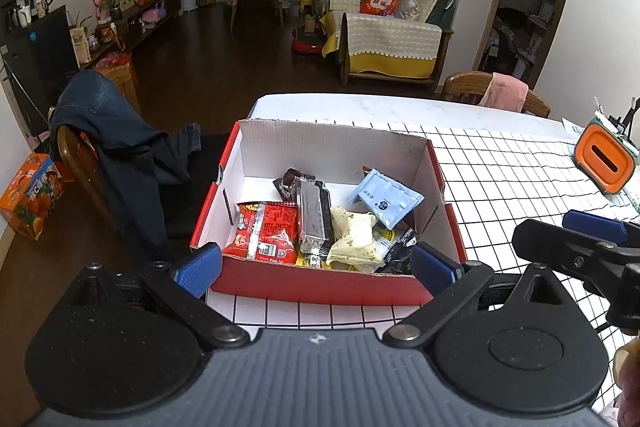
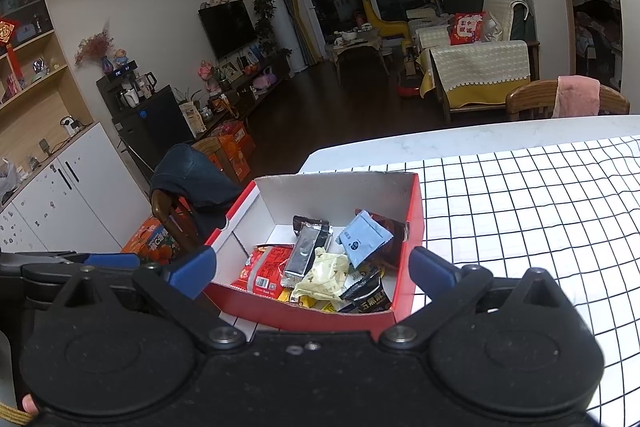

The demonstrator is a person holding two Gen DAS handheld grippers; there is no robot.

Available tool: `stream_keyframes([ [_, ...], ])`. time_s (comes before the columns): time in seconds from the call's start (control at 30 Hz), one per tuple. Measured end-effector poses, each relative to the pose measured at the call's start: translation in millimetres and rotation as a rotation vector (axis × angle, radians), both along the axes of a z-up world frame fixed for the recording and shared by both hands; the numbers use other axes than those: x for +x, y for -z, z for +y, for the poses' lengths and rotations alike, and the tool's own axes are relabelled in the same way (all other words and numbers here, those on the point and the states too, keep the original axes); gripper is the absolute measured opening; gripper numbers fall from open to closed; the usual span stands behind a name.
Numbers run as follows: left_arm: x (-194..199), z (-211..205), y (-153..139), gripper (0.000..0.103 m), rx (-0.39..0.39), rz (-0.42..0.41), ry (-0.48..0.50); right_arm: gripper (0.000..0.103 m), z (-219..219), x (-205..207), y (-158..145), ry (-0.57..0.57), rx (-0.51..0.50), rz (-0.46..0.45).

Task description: Organize snacks

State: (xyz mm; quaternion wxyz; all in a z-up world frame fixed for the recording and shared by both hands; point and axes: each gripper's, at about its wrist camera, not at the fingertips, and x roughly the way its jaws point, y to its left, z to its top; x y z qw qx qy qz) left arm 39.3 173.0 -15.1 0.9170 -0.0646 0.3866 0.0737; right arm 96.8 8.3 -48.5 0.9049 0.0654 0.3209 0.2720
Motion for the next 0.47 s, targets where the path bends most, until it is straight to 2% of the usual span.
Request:
stream_keyframes([
  [0.47,-3.1,-4.7,4.1,0.102,-0.006,0.015,0.013,0.103,-5.2,-1.9,2.3,0.017,0.009,0.016],
])
